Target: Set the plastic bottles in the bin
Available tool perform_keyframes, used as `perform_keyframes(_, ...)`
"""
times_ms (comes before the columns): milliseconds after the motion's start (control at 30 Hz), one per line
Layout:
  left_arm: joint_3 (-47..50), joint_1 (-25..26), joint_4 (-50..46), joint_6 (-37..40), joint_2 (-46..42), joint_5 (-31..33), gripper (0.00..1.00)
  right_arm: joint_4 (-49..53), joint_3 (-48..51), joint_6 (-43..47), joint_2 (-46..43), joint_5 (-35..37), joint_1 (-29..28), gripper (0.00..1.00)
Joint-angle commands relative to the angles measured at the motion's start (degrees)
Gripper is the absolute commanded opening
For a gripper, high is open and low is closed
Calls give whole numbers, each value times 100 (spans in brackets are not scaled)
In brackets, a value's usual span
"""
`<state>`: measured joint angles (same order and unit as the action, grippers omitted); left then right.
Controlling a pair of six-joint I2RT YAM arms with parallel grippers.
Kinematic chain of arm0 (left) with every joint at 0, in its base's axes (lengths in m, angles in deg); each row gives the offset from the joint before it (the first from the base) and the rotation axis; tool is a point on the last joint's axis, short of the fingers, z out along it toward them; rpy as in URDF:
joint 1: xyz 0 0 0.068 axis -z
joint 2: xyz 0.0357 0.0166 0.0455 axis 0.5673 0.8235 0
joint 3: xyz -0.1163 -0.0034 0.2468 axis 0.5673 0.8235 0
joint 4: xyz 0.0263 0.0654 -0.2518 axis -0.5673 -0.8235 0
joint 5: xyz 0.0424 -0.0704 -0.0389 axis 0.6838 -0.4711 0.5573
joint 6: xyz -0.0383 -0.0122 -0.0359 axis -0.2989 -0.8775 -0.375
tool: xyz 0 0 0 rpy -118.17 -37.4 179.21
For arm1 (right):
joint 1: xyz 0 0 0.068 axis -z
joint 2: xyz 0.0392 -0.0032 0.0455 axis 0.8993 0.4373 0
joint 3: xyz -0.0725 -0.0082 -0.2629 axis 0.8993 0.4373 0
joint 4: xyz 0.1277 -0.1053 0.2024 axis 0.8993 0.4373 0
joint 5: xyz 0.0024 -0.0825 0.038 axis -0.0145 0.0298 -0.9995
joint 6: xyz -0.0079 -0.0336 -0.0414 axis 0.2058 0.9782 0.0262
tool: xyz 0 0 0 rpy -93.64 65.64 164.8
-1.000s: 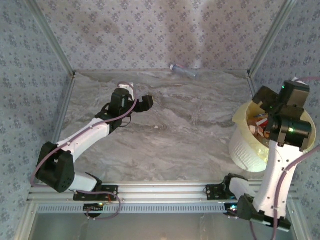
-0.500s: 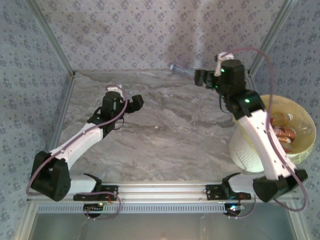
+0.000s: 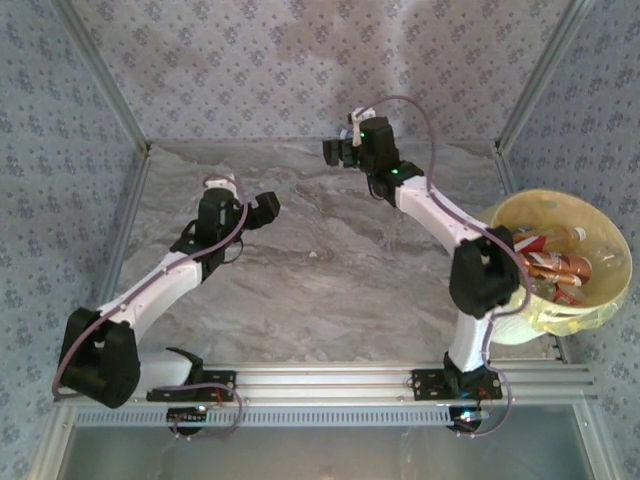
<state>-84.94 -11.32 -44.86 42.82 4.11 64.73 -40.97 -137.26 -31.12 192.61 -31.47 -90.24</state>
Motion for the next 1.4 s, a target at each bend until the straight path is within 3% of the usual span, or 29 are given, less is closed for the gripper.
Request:
perform_keyframes(0,-346,-65,443,-116,315,0,98,-836,-574,-351,632,-340,276,100)
perform_keyframes(167,-740,-83,765,-245,895,171,98,122,-2113,-1023,1988,-976,749,100)
perform_keyframes(433,-1423,-160,690,-408,1712,120,98,798,-3819,-675,3475,-1304,1409,100)
perform_keyframes(600,-1322,-180,1044,-414,1888,35,98,1437,-4722,150,4104,-1558,1691,100)
perform_keyframes(933,-1338,-275,764,-277,2113,19,98,2027,-5453,276,4750,-2472,2020,100)
perform_keyframes(1133,-1388,-390,782,-460,2392,-214,98,1807,-5640,101,5099,-1851,2038,100)
perform_keyframes(1267,-1488,-426,765,-403,2563,-374,98,1666,-5822,22,5224,-1869,2124,100)
perform_keyframes(1367,-1751,-476,624,-434,2841,-582,98,1681,-5822,19,5233,-2298,2160,100)
